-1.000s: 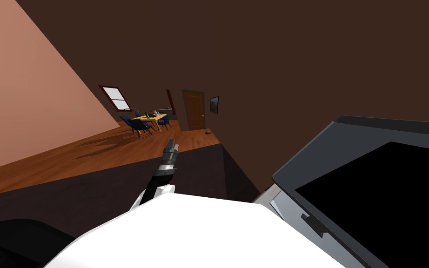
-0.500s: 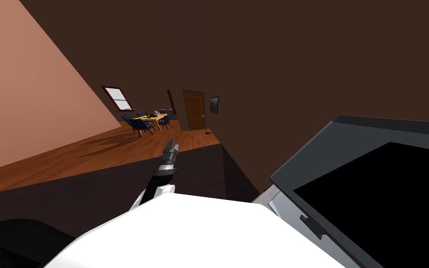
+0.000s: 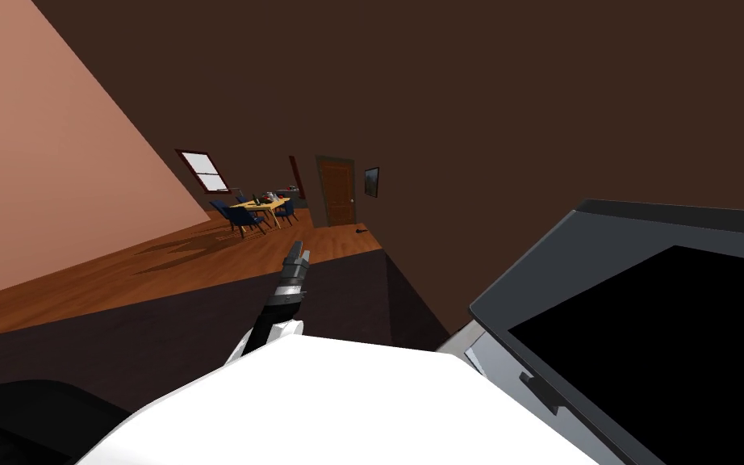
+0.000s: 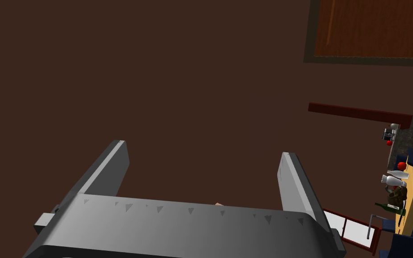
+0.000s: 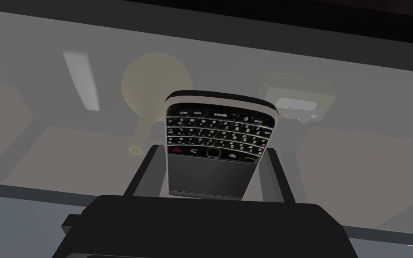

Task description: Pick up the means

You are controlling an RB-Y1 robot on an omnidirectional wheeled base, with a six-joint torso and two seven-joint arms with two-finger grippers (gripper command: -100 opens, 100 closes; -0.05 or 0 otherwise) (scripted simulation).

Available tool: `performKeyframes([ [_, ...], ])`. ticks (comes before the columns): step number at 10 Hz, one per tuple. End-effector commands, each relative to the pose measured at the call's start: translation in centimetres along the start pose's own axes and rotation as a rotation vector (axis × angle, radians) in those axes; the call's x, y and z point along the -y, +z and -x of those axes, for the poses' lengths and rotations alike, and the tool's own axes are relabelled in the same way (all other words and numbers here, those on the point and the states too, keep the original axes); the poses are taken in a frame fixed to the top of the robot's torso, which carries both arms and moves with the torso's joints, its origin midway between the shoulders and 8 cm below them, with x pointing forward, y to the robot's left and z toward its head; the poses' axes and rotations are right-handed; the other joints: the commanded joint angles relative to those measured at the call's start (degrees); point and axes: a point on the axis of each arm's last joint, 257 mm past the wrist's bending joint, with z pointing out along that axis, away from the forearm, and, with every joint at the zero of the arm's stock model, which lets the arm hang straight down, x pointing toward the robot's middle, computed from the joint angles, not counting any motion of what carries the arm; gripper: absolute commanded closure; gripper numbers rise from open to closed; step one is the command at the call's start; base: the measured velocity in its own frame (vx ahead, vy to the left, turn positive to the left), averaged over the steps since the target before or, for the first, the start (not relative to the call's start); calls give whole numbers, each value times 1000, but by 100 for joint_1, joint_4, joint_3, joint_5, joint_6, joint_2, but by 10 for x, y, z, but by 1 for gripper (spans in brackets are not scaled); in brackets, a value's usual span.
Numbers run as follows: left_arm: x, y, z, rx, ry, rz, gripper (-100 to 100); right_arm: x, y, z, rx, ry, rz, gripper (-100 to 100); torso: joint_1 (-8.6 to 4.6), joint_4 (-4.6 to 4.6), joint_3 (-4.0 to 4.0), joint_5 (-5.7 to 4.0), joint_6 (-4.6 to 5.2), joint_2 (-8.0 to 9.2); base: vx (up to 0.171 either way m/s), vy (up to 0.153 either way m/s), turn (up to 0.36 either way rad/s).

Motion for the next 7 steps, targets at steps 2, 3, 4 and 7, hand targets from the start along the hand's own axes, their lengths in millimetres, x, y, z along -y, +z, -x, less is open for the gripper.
performKeyframes([
  [2,0,0,0,0,0,0,0,0,0,0,0,-1,0,0,0,0,0,0,1,0,0,0,0],
  [3,0,0,0,0,0,0,0,5,-7,12,-3,-6,2,100,0,0,0,0,1,0,-8,58,-34],
  [4,0,0,0,0,0,0,0,8,-12,19,-5,-9,3,100,18,0,1,6,1,3,-9,105,-46],
  [7,0,0,0,0,0,0,0,9,-14,22,-5,-10,3,0,20,0,1,4,2,1,2,44,-18],
])
